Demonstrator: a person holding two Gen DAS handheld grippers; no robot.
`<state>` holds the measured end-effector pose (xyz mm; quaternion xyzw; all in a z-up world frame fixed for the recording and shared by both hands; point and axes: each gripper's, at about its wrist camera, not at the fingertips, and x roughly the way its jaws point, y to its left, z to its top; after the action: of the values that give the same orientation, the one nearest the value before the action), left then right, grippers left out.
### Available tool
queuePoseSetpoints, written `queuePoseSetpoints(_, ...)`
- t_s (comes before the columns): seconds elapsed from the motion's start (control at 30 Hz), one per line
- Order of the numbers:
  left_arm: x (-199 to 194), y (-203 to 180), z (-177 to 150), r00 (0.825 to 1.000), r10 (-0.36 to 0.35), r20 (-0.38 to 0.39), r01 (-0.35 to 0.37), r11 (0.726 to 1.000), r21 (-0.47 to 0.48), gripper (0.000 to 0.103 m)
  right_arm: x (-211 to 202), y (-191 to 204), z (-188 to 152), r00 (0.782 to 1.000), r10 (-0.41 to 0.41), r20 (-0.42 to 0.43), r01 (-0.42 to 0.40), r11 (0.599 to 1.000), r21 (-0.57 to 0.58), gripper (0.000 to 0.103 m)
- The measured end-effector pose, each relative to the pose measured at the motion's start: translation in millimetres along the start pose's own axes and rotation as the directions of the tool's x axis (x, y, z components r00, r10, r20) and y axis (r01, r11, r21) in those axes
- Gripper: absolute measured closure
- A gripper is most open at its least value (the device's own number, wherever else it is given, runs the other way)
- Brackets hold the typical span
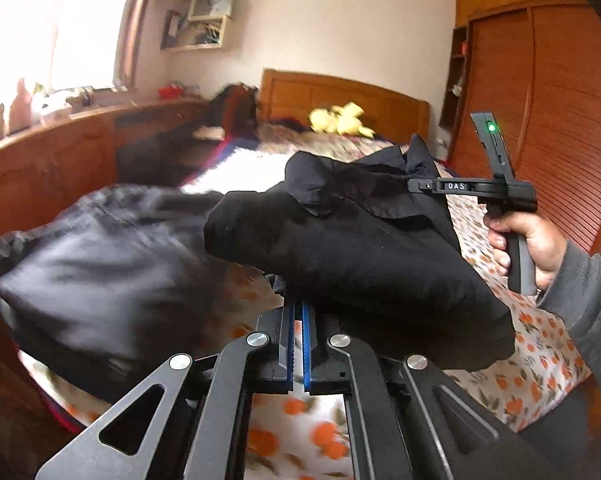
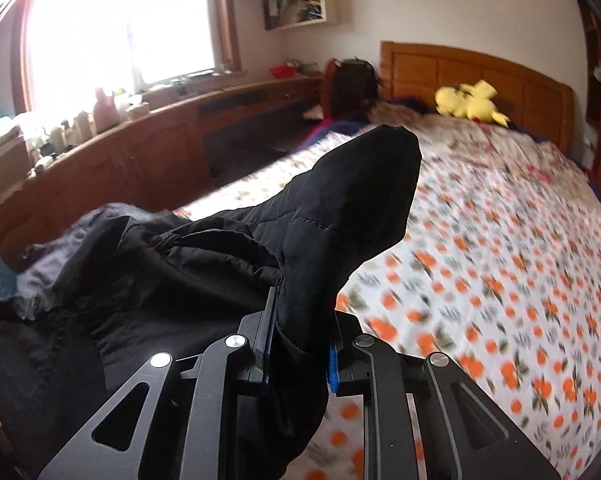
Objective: Fold large clothes
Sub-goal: 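Lift and carry the coat with both grippers toward the bed edge by the desk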
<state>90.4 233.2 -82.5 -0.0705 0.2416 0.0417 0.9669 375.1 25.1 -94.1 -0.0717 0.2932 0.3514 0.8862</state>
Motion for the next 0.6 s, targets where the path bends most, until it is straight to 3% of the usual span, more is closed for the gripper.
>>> queuePoseSetpoints(0.3,-43,81,50,0.985,0.147,0.094,-0.144,0.989,-0.038,0.101,21,92,72,0.995,0.084,0.057,-0.079,0.993,-0.092,0.086)
queuePoseSetpoints(0.6,-76,166,73,0.946,0.302,0.116,-0.290,0.951,-0.108,0.101,67,182,103,0.981,0.188,0.047,-0.180,0.974,-0.136,0.086)
